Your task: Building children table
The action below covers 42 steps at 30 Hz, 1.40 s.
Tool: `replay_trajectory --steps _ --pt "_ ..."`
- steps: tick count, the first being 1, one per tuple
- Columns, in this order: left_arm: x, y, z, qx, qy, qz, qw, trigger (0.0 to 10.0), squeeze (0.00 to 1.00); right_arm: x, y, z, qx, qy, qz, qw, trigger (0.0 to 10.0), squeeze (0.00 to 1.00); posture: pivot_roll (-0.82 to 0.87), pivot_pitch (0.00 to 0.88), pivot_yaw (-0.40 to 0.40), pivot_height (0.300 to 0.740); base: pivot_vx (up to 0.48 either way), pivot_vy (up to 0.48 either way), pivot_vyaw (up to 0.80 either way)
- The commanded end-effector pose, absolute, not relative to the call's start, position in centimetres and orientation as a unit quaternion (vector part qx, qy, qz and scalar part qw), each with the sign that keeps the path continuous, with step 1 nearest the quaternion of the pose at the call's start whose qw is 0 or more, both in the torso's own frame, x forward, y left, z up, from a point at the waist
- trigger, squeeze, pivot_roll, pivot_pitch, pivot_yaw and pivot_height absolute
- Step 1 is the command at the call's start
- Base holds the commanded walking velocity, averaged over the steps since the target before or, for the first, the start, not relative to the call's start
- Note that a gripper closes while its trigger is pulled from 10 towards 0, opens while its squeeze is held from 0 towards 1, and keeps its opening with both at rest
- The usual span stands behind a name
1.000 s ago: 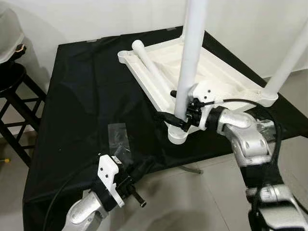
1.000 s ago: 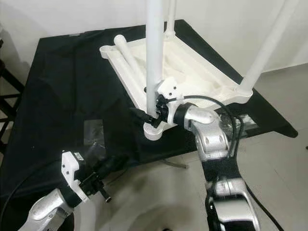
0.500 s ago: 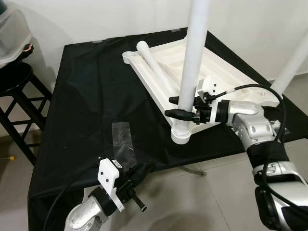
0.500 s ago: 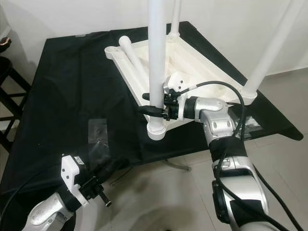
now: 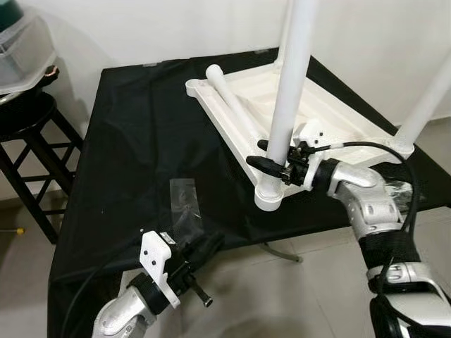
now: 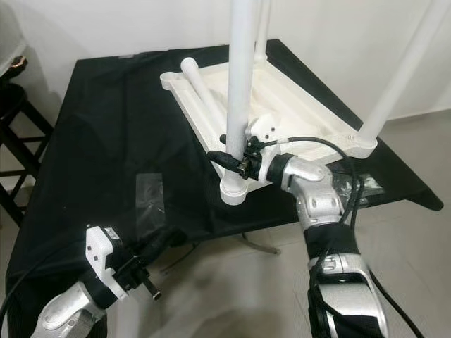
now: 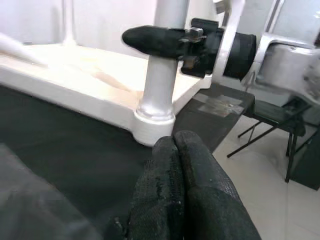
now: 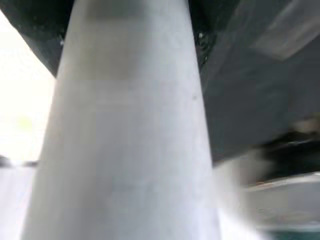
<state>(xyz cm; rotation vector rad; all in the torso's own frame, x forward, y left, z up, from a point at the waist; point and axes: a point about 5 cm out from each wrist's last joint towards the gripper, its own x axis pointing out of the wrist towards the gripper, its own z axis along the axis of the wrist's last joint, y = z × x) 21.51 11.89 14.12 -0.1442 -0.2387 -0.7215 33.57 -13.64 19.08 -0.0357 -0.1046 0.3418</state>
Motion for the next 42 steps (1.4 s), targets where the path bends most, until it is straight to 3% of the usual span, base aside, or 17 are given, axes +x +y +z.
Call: replay_trajectory --steps 1,4,11,12,13,14,16,17,21,24,25,26,27,28,31,42 --pt "21.7 12.3 13.7 -0.07 -0.11 -0.344 0.93 10.0 0.0 32.4 -13.5 14.9 -0.01 0.051 0.076 0.996 0.0 0.0 -0.02 0.158 0.042 0.74 0.0 0.0 0.0" --pt "22.0 12.3 13.7 -0.067 -0.11 -0.344 0.93 10.0 0.0 32.8 -11.8 15.3 -0.011 0.038 0.084 0.996 0.0 0.0 -0.02 0.153 0.039 0.74 0.0 0.0 0.0" --pt "22.1 12.4 13.7 -0.065 -0.113 -0.339 0.932 10.0 0.0 34.0 -11.8 16.2 -0.004 0.028 0.075 0.997 0.0 0.0 -0.01 0.152 0.037 0.74 0.0 0.0 0.0" --pt "22.1 12.4 13.7 -0.065 -0.113 -0.338 0.932 10.0 0.0 34.4 -12.1 16.7 -0.01 0.026 0.069 0.997 10.0 0.0 -0.01 0.157 0.04 0.74 0.0 0.0 0.0" --pt "22.1 12.4 13.8 -0.066 -0.113 -0.337 0.932 10.0 0.0 34.6 -12.3 17.1 -0.017 0.03 0.072 0.997 10.0 0.0 -0.01 0.157 0.04 0.74 0.0 0.0 0.0" --pt "22.1 12.4 13.8 -0.066 -0.113 -0.338 0.932 10.0 0.0 34.6 -12.0 17.8 -0.009 0.022 0.091 0.996 10.0 0.13 -0.01 0.161 0.041 0.74 0.0 0.0 0.0" --pt "22.1 12.3 13.8 -0.067 -0.113 -0.339 0.932 10.0 0.0 34.5 -11.8 18.3 -0.003 0.016 0.105 0.994 10.0 0.13 -0.01 0.161 0.041 0.74 0.0 0.0 0.0" --pt "22.1 12.3 13.8 -0.067 -0.113 -0.34 0.931 10.0 0.0 34.7 -11.6 19.2 0.009 -0.002 0.143 0.99 10.0 1.0 -0.01 0.165 0.038 0.74 0.0 0.0 0.0" --pt "22.0 12.2 13.8 -0.068 -0.113 -0.341 0.931 10.0 0.0 34.9 -11.5 21.7 0.012 -0.047 0.224 0.973 10.0 1.0 -0.01 0.17 0.036 0.74 0.0 0.0 0.0" --pt "22.0 12.1 13.8 -0.07 -0.113 -0.34 0.931 10.0 0.0 34.8 -11.6 23.3 -0.009 -0.073 0.324 0.943 10.0 1.0 -0.01 0.173 0.03 0.74 0.0 0.0 0.0" --pt "22.0 12.0 13.9 -0.07 -0.114 -0.34 0.931 10.0 0.0 34.5 -11.8 23.7 -0.032 -0.076 0.386 0.919 10.0 0.07 0.0 0.177 0.027 0.74 0.0 0.0 0.0" --pt "22.0 12.0 13.9 -0.07 -0.114 -0.34 0.931 10.0 0.0 34.5 -11.8 23.7 -0.032 -0.076 0.386 0.919 10.0 0.07 0.0 0.177 0.027 0.74 0.0 0.0 0.0" --pt "21.9 12.0 13.9 -0.071 -0.115 -0.339 0.931 10.0 0.0 34.3 -12.1 23.8 -0.062 -0.063 0.439 0.894 10.0 0.0 0.0 0.181 0.025 0.74 0.0 0.0 0.0" --pt "21.9 12.0 13.9 -0.071 -0.115 -0.339 0.931 10.0 0.0 34.2 -12.5 23.7 -0.087 -0.055 0.473 0.875 10.0 0.0 0.0 0.182 0.025 0.74 0.0 0.0 0.0" --pt "21.8 11.9 13.9 -0.071 -0.115 -0.339 0.931 10.0 0.0 34.7 -13.3 23.7 -0.115 -0.034 0.504 0.855 10.0 0.0 0.0 0.186 0.025 0.74 0.0 0.0 0.0" --pt "21.3 11.9 14.1 -0.068 -0.112 -0.342 0.931 10.0 0.0 37.1 -15.6 25.1 -0.079 -0.022 0.507 0.858 10.0 0.0 0.02 0.205 0.027 0.74 0.0 0.0 0.0"
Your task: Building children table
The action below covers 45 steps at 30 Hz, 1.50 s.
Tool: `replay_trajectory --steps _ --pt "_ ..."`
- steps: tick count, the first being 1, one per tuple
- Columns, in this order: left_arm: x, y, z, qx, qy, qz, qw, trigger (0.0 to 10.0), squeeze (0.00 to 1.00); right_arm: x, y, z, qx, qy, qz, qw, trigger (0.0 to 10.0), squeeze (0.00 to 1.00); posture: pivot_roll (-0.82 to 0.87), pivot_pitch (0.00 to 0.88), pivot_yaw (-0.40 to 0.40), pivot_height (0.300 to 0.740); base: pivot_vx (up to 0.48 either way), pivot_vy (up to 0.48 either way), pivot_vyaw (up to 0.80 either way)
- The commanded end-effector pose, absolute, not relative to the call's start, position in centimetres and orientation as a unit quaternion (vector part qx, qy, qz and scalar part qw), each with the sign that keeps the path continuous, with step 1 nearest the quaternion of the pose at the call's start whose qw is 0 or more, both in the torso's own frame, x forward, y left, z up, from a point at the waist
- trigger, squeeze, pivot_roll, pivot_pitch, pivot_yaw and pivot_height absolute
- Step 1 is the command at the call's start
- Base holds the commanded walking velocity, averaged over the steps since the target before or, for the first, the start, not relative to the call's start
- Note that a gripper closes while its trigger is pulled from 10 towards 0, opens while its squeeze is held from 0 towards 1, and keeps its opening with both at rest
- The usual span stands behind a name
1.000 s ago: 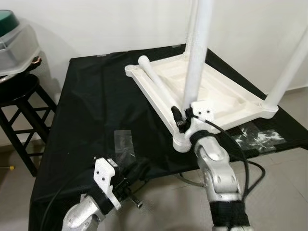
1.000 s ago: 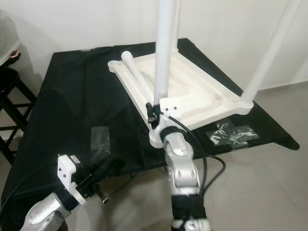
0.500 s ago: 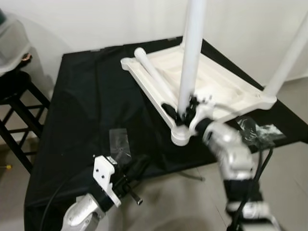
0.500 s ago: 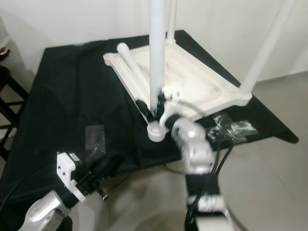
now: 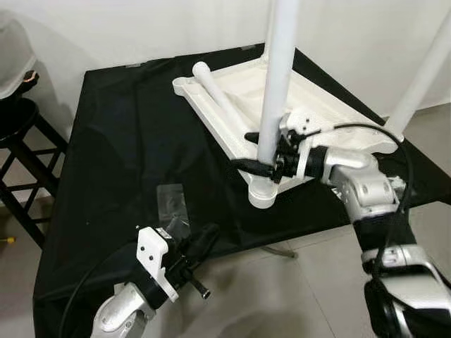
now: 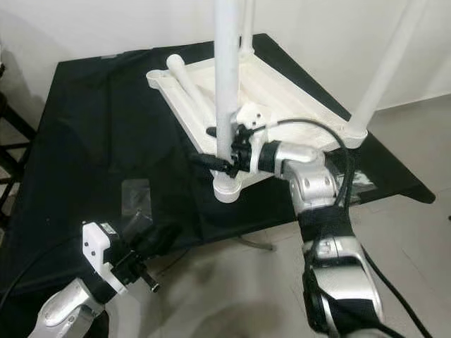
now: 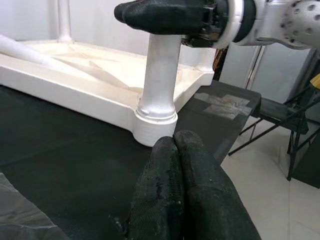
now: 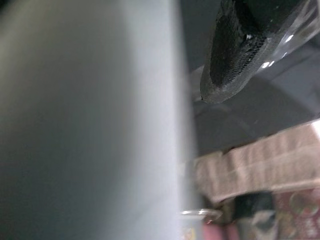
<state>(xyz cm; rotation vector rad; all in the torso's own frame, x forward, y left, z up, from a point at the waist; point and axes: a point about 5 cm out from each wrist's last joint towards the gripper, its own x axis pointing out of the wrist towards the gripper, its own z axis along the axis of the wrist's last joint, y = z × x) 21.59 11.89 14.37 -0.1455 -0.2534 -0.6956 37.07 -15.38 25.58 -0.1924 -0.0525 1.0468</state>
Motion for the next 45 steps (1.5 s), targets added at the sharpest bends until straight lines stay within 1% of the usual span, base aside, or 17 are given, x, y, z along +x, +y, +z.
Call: replay_trajectory --steps 1,3,4,6,7,15,21,22,24,25,27,28,39,40,42,43,45 --pt "21.3 11.9 14.1 -0.068 -0.112 -0.342 0.931 10.0 0.0 37.1 -15.6 25.1 -0.079 -0.022 0.507 0.858 10.0 0.0 0.02 0.205 0.027 0.74 0.0 0.0 0.0" --pt "21.2 11.9 14.1 -0.068 -0.111 -0.342 0.931 10.0 0.0 37.1 -15.9 24.2 -0.068 -0.006 0.514 0.855 9.6 0.0 0.02 0.208 0.03 0.74 0.0 0.0 0.0" --pt "21.2 11.9 14.1 -0.068 -0.11 -0.343 0.931 10.0 0.0 37.1 -16.1 23.6 -0.068 0.003 0.516 0.854 0.9 0.0 0.02 0.208 0.03 0.74 0.0 0.0 0.0" --pt "21.2 11.9 14.1 -0.067 -0.11 -0.343 0.93 10.0 0.0 37.1 -16.2 23.2 -0.068 0.008 0.519 0.852 0.9 0.0 0.02 0.208 0.03 0.74 0.0 0.0 0.0" --pt "21.2 11.9 14.1 -0.067 -0.11 -0.343 0.93 10.0 0.0 37.1 -16.2 22.9 -0.067 0.011 0.521 0.851 0.0 0.0 0.02 0.214 0.028 0.74 0.0 0.0 0.0" --pt "21.2 11.8 14.1 -0.068 -0.109 -0.344 0.93 10.0 0.0 37.2 -16.4 22.7 -0.07 0.012 0.521 0.851 0.0 0.0 0.01 0.215 0.029 0.74 0.0 0.0 0.0" --pt "21.2 11.8 14.1 -0.07 -0.107 -0.346 0.929 10.0 0.0 37.7 -17.2 22.9 -0.091 0.006 0.469 0.879 0.0 0.0 0.0 0.212 0.035 0.74 0.0 0.0 0.0" --pt "21.2 11.8 14.1 -0.07 -0.106 -0.347 0.929 10.0 0.0 37.8 -17.5 22.5 -0.094 0.006 0.412 0.906 0.0 0.0 -0.01 0.209 0.021 0.74 0.0 0.0 0.0" --pt "21.2 11.8 14.1 -0.07 -0.106 -0.347 0.929 10.0 0.0 37.8 -17.5 22.5 -0.094 0.006 0.412 0.906 0.0 0.0 -0.01 0.209 0.021 0.74 0.0 0.0 0.0" --pt "21.2 11.9 14.0 -0.069 -0.106 -0.347 0.929 10.0 0.0 37.8 -17.6 21.9 -0.079 -0.017 0.291 0.953 0.0 0.0 -0.01 0.207 0.016 0.74 0.0 0.0 0.0" --pt "21.2 11.9 14.0 -0.069 -0.106 -0.347 0.929 10.0 0.0 37.8 -17.6 21.9 -0.079 -0.017 0.291 0.953 0.0 0.0 -0.01 0.207 0.016 0.74 0.0 0.0 0.0" --pt "21.3 12.0 14.0 -0.069 -0.105 -0.347 0.93 10.0 0.0 35.8 -16.8 19.0 -0.064 -0.014 0.179 0.982 0.0 0.0 -0.01 0.212 0.031 0.74 0.0 0.0 0.0" --pt "21.8 12.1 13.7 -0.069 -0.103 -0.348 0.929 10.0 0.0 32.5 -14.5 15.7 -0.041 0.002 0.051 0.998 0.0 0.0 -0.02 0.168 0.039 0.74 0.0 0.0 0.0" --pt "22.0 12.1 13.7 -0.069 -0.105 -0.344 0.931 10.0 0.0 33.1 -14.0 15.7 -0.051 0.005 0.065 0.997 7.5 0.0 -0.02 0.162 0.034 0.74 0.0 0.0 0.0" --pt "22.0 12.1 13.7 -0.069 -0.105 -0.344 0.931 10.0 0.0 33.1 -14.0 15.7 -0.051 0.005 0.065 0.997 7.5 0.0 -0.02 0.162 0.034 0.74 0.0 0.0 0.0" --pt "22.0 12.1 13.7 -0.07 -0.106 -0.34 0.932 10.0 0.0 33.5 -13.7 15.9 -0.055 0.002 0.08 0.995 10.0 0.0 -0.02 0.162 0.034 0.74 0.0 0.0 0.0" --pt "22.0 12.1 13.7 -0.07 -0.106 -0.34 0.932 10.0 0.0 33.5 -13.7 15.9 -0.055 0.002 0.08 0.995 10.0 0.0 -0.02 0.162 0.034 0.74 0.0 0.0 0.0"
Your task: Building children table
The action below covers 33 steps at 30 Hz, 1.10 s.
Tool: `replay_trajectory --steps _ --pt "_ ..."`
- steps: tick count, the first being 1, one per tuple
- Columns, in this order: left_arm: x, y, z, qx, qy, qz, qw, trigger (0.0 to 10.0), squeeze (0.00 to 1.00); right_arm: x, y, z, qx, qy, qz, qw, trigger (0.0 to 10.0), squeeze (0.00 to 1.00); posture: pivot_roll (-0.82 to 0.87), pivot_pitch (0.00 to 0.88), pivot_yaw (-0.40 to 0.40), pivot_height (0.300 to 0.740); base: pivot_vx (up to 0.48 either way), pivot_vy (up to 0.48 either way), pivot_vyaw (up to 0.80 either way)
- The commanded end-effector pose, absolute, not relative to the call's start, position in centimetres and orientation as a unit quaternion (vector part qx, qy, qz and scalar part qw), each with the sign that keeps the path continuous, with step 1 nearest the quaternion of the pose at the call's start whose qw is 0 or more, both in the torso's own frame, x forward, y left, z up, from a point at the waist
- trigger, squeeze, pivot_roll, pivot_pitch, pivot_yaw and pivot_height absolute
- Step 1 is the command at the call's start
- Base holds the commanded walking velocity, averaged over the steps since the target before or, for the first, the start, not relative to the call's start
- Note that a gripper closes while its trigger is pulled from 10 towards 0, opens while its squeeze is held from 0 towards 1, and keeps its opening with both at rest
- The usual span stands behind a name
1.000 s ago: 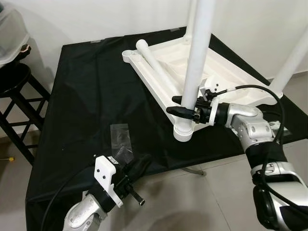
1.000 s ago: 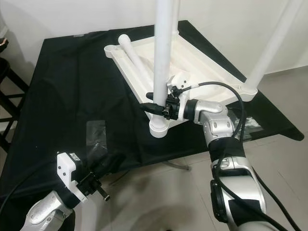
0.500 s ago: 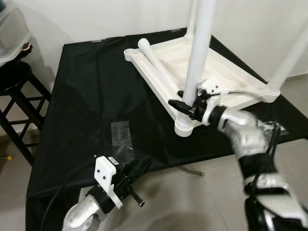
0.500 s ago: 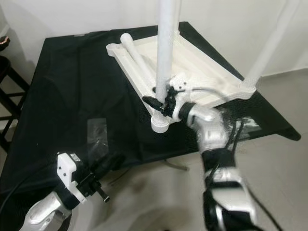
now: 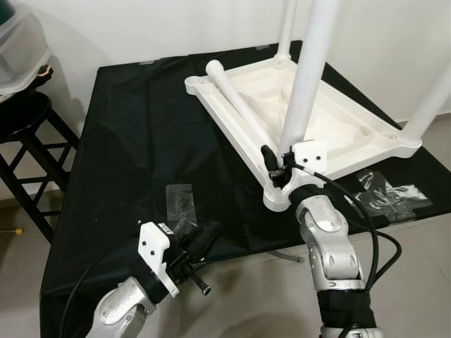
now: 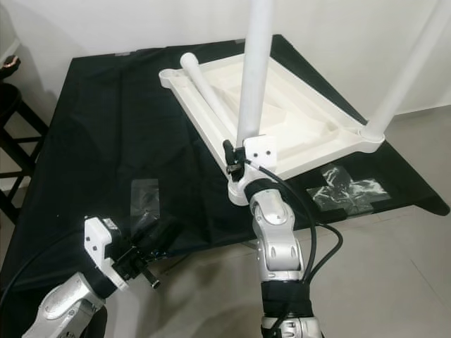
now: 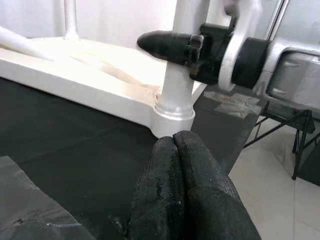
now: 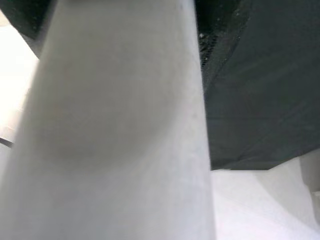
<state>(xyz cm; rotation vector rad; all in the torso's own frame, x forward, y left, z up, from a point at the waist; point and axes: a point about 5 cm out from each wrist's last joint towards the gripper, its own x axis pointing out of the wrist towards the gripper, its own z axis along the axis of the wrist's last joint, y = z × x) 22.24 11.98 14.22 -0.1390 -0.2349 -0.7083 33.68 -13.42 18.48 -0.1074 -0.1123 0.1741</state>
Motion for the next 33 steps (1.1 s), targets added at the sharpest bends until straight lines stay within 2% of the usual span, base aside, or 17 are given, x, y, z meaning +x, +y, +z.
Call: replay_trajectory --steps 1,2,3,5,7,9,10,13,18,24,26,33 --pt "22.0 12.1 13.7 -0.07 -0.106 -0.34 0.932 10.0 0.0 33.5 -13.7 15.9 -0.055 0.002 0.08 0.995 10.0 0.0 -0.02 0.162 0.034 0.74 0.0 0.0 0.0" --pt "22.1 12.1 13.7 -0.07 -0.107 -0.339 0.932 10.0 0.0 34.0 -12.9 17.0 -0.037 -0.03 0.14 0.989 10.0 1.0 -0.02 0.161 0.038 0.74 0.0 0.0 0.0" --pt "22.0 12.1 13.7 -0.07 -0.107 -0.34 0.932 10.0 0.0 34.6 -12.5 18.5 -0.022 -0.057 0.219 0.974 10.0 1.0 -0.01 0.168 0.043 0.74 0.0 0.0 0.0" --pt "22.0 12.1 13.7 -0.07 -0.107 -0.34 0.932 10.0 0.0 34.6 -12.5 18.5 -0.022 -0.057 0.219 0.974 10.0 1.0 -0.01 0.168 0.043 0.74 0.0 0.0 0.0" --pt "21.9 11.9 13.8 -0.069 -0.107 -0.342 0.931 10.0 0.0 35.2 -12.7 21.0 -0.038 -0.078 0.349 0.933 10.0 1.0 0.0 0.177 0.034 0.74 0.0 0.0 0.0" --pt "21.9 11.9 13.8 -0.069 -0.107 -0.342 0.931 10.0 0.0 35.2 -12.7 21.0 -0.038 -0.078 0.349 0.933 10.0 1.0 0.0 0.177 0.034 0.74 0.0 0.0 0.0" --pt "21.8 11.9 13.9 -0.07 -0.107 -0.343 0.931 10.0 0.0 35.2 -13.8 22.4 -0.086 -0.067 0.393 0.913 10.0 0.0 0.0 0.183 0.031 0.74 0.0 0.0 0.0" --pt "21.8 11.8 13.9 -0.071 -0.108 -0.343 0.93 10.0 0.0 35.1 -14.2 22.9 -0.107 -0.069 0.414 0.901 10.0 0.0 0.01 0.188 0.03 0.74 0.0 0.0 0.0" --pt "21.5 11.9 14.0 -0.071 -0.108 -0.343 0.93 10.0 0.0 35.4 -15.1 23.9 -0.143 -0.056 0.477 0.865 10.0 0.0 0.02 0.204 0.032 0.74 0.0 0.0 0.0" --pt "21.2 11.9 14.0 -0.069 -0.105 -0.345 0.93 10.0 0.0 36.4 -15.5 24.8 -0.152 -0.045 0.505 0.849 9.9 0.0 0.03 0.213 0.034 0.74 0.0 0.0 0.0" --pt "21.1 11.9 14.0 -0.068 -0.104 -0.345 0.93 10.0 0.0 36.9 -16.1 25.2 -0.131 -0.042 0.519 0.844 0.0 0.0 0.04 0.22 0.039 0.74 0.0 0.0 0.0" --pt "21.0 12.0 14.1 -0.067 -0.102 -0.346 0.93 10.0 0.0 37.0 -16.8 24.9 -0.122 -0.032 0.53 0.838 0.0 0.0 0.04 0.223 0.043 0.74 0.0 0.0 0.0"
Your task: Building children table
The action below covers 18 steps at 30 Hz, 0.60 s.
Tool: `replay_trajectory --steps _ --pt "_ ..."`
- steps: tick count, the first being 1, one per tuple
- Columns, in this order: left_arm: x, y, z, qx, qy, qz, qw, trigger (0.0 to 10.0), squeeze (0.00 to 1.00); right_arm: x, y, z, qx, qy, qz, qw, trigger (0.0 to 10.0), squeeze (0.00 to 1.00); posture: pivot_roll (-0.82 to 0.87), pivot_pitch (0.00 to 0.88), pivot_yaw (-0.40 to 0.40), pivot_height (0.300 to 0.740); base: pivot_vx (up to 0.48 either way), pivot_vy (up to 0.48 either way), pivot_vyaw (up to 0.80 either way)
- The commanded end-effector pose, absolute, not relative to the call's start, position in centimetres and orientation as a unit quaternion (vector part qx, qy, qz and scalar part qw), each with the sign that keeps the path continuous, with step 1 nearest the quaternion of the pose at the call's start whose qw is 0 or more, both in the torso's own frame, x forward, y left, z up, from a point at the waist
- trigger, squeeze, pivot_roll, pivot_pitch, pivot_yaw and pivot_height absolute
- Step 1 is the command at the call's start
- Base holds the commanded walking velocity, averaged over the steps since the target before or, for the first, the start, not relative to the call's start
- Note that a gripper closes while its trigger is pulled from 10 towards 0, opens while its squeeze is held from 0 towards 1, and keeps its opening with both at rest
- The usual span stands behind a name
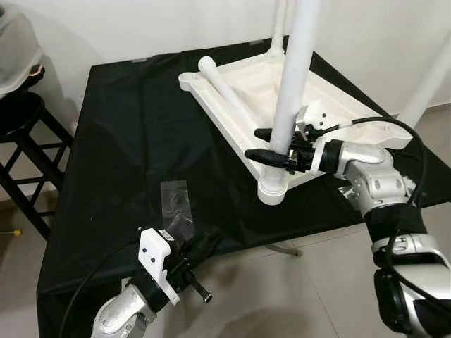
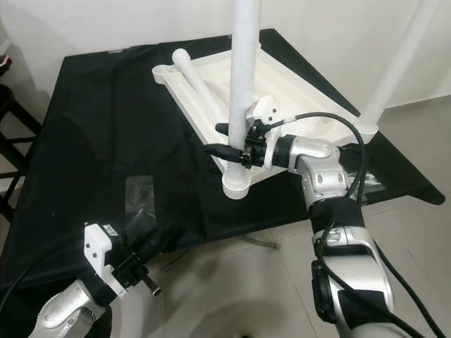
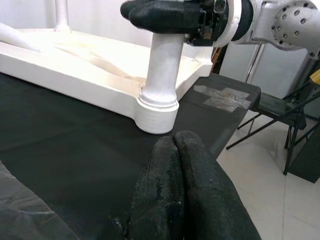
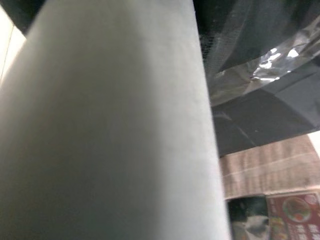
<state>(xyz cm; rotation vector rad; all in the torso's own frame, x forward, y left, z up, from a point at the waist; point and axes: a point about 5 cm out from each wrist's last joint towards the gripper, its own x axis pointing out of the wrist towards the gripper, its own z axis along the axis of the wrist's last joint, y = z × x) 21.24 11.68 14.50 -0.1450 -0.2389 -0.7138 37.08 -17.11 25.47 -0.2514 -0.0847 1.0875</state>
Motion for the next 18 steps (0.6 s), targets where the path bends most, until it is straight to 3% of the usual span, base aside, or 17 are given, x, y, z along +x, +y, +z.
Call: replay_trajectory --steps 1,5,7,10,12,13,15,18 --pt "21.0 12.0 14.1 -0.067 -0.101 -0.346 0.93 10.0 0.0 36.9 -16.9 24.7 -0.123 -0.03 0.531 0.838 0.0 0.0 0.03 0.224 0.043 0.74 0.0 0.0 0.0" --pt "21.1 11.9 14.1 -0.068 -0.101 -0.346 0.93 10.0 0.0 36.9 -17.4 23.9 -0.135 -0.018 0.509 0.85 0.0 0.0 0.02 0.228 0.041 0.74 0.0 0.0 0.0" --pt "21.1 11.9 14.2 -0.069 -0.102 -0.346 0.93 10.0 0.0 36.7 -17.6 23.0 -0.124 -0.008 0.467 0.876 0.0 0.0 0.02 0.231 0.039 0.74 0.0 0.0 0.0" --pt "21.1 12.0 14.2 -0.069 -0.102 -0.345 0.93 10.0 0.0 36.7 -17.7 22.4 -0.114 -0.001 0.444 0.889 0.0 0.0 0.01 0.234 0.036 0.74 0.0 0.0 0.0" --pt "21.2 12.1 14.2 -0.069 -0.103 -0.344 0.931 10.0 0.0 35.7 -16.0 18.9 -0.068 0.029 0.287 0.955 0.0 0.0 0.0 0.238 0.036 0.74 0.0 0.0 0.0" --pt "21.2 12.1 14.2 -0.069 -0.103 -0.344 0.931 10.0 0.0 35.7 -16.0 18.9 -0.068 0.029 0.287 0.955 0.0 0.0 0.0 0.238 0.036 0.74 0.0 0.0 0.0" --pt "21.3 12.2 14.3 -0.069 -0.103 -0.345 0.93 10.0 0.0 32.7 -14.1 15.4 -0.031 0.069 0.16 0.984 0.0 0.0 -0.02 0.243 0.044 0.74 0.0 0.0 0.0" --pt "21.6 12.2 14.3 -0.07 -0.103 -0.347 0.93 10.0 0.0 30.2 -12.0 13.7 -0.034 0.086 0.141 0.986 0.0 0.0 -0.03 0.235 0.05 0.74 0.0 0.0 0.0"
